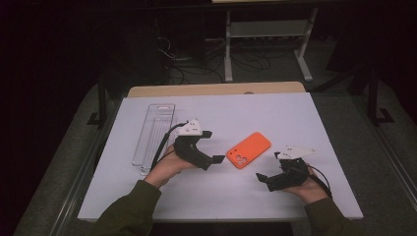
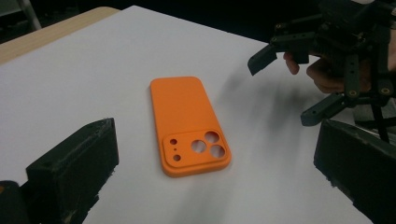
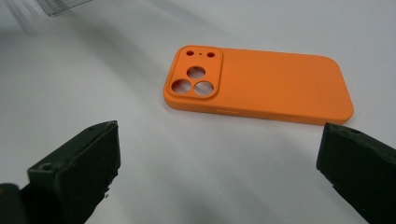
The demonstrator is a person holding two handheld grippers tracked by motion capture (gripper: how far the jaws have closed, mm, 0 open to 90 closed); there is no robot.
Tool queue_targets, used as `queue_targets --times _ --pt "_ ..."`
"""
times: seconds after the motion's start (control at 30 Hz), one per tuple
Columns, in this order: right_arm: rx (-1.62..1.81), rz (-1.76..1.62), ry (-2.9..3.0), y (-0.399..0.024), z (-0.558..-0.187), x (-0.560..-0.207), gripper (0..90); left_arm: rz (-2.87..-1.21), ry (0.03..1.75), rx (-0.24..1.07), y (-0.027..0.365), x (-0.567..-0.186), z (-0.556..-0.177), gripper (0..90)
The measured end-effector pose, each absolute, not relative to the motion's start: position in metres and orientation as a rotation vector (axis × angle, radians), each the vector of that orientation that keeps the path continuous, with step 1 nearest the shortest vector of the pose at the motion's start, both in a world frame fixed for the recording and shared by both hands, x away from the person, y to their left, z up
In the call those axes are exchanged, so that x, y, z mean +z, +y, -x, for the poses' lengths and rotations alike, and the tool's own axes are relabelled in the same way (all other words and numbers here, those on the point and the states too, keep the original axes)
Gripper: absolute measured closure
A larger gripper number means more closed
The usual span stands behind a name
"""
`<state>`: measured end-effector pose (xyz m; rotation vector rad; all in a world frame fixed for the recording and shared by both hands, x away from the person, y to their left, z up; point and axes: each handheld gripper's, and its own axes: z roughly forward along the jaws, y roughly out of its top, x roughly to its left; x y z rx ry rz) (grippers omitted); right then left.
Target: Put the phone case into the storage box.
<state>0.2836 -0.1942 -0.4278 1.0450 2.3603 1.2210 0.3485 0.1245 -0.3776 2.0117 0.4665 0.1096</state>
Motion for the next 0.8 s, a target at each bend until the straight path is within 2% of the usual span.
queue_targets --times 0.8 --pt "1.217 -1.047 2.368 -0.195 -0.284 -0.428 0.0 -2.024 0.494 0.125 0.097 -0.376 -0.371 0.0"
